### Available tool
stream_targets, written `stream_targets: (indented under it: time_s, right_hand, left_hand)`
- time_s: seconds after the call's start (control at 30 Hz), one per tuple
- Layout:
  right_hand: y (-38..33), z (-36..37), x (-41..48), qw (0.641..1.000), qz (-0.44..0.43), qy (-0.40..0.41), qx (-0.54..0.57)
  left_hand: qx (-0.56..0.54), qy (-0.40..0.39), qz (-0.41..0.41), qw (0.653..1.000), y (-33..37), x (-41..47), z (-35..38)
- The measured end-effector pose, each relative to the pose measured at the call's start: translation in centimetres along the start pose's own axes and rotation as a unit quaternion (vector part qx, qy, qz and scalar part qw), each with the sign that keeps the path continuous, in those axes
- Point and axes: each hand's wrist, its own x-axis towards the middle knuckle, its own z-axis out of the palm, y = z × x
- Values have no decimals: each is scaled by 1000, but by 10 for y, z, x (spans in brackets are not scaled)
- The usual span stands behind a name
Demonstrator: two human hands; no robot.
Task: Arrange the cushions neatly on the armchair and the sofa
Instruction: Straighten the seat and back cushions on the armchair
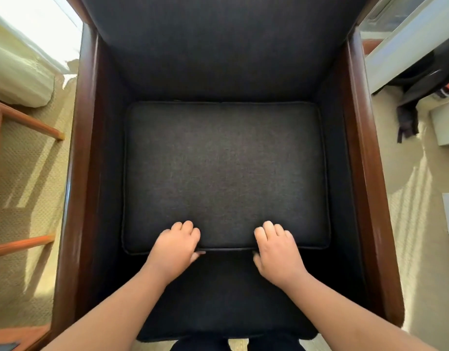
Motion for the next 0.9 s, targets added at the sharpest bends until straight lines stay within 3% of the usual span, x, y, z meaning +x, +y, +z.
stream_targets:
  time_s: [0.13,0.4,0.57,0.7,0.8,0.9]
  right_hand:
    - [-4,-20,26,998,34,-43,-1]
    - [4,-44,43,979,-97,-139,-113]
    - [-9,-51,50,964,-90,-184,-171]
    - [-18,-66,65,948,-87,-230,-204]
    - [-26,-69,67,931,-131,-244,-239]
    - [-34,-61,59,908,-201,-264,-256]
  left_hand:
    - [0,-2,-37,999,1,16,-17]
    - [46,-31,17,998,9,12,-21]
    - [29,-115,-27,993,21,15,-28]
    - [-15,-101,-94,990,27,14,-42]
    - [9,-125,-123,985,37,18,-45]
    - [100,-173,-82,976,49,30,-51]
